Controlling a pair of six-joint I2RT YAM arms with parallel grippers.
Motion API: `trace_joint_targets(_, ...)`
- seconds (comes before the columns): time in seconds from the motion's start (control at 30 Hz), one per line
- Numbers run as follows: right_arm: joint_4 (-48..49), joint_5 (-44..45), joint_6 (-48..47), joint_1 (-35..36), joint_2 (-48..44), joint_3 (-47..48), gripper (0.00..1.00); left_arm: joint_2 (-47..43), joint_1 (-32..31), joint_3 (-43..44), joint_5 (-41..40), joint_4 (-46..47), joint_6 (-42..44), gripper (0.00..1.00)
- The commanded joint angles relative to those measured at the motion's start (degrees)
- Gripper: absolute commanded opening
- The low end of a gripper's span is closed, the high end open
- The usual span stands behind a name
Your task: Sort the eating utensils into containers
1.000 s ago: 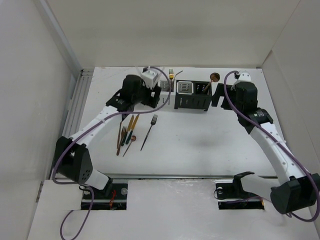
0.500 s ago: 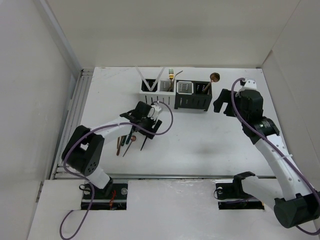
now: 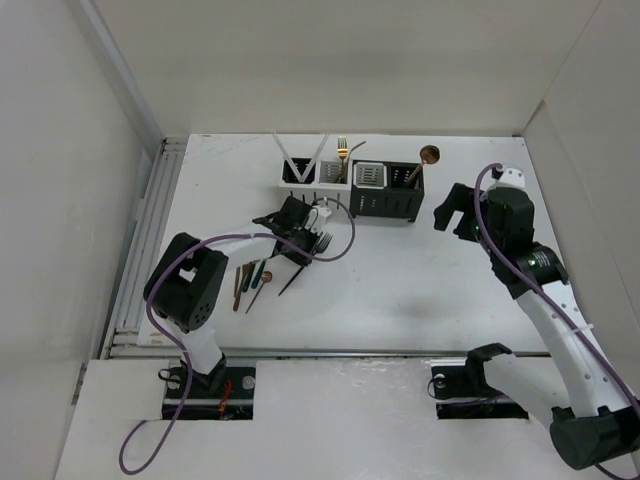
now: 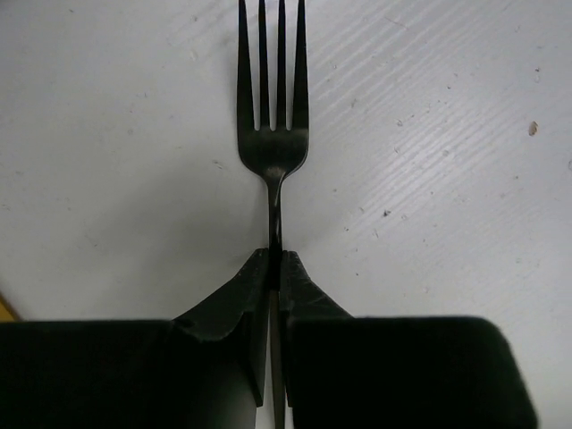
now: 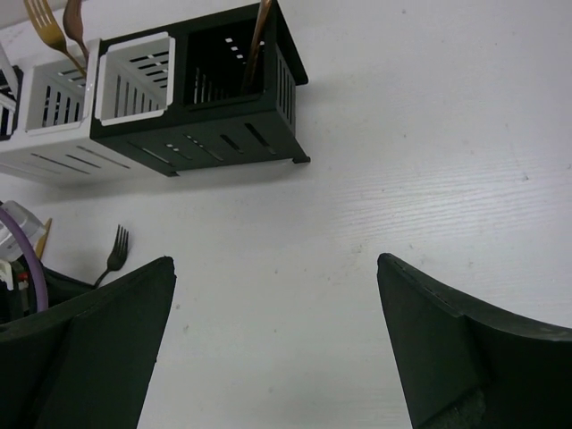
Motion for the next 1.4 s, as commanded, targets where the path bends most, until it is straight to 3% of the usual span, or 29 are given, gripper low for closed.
trace_joint_targets(0.0,0.99,1.65,2.49,0.29,-2.63,0.16,0.99,-1.90,2.01,3.40,5.54,-5.45,-0.93,0.00)
trace_joint_targets(0.3,2.04,7.61,3.73,0.81,-8.26,-2.66,0.99,-12.79,2.54,15.44,12.76,-8.89,4.08,0.00)
trace_joint_targets(0.47,6.96,10.87,1.36,0.81,-5.90,-1.60,0.97,-17.37,2.01,17.73,6.80,10.94,1.98,0.00)
trace_joint_targets(0.5,8.10,11.75,1.35,0.81,-5.02,-1.60,0.96,-15.46,1.49,18.43,4.96,18.81,1.45,0.00)
trace_joint_targets(0.63,13.38,14.56,0.22,0.81,0.25,0.85,0.94,-4.83,1.49,26.24,-3.39,30.13,0.05,0.00)
trace_joint_targets(0.83,13.56,18.52,-1.80,0.81,10.44,8.32,0.92,7.56,1.49,33.12,-4.02,43.73,-2.85,0.00)
trace_joint_targets(1.07,9.08,19.84,-4.79,-0.33,16.96,15.35,0.92,15.66,2.01,34.70,-7.10,53.95,-4.97,0.00)
trace_joint_targets(1.27,6.89,20.37,-6.56,-1.47,17.49,17.29,0.92,16.91,2.54,31.28,-9.21,53.70,-5.50,0.00)
trace_joint_targets(1.3,6.36,21.07,-6.56,-1.47,16.97,17.29,0.92,15.77,2.54,30.31,-9.21,52.92,-5.50,0.03)
trace_joint_targets(1.37,6.35,21.07,-6.56,-1.47,16.27,16.60,0.92,14.54,2.54,27.60,-8.51,52.12,-6.03,0.25)
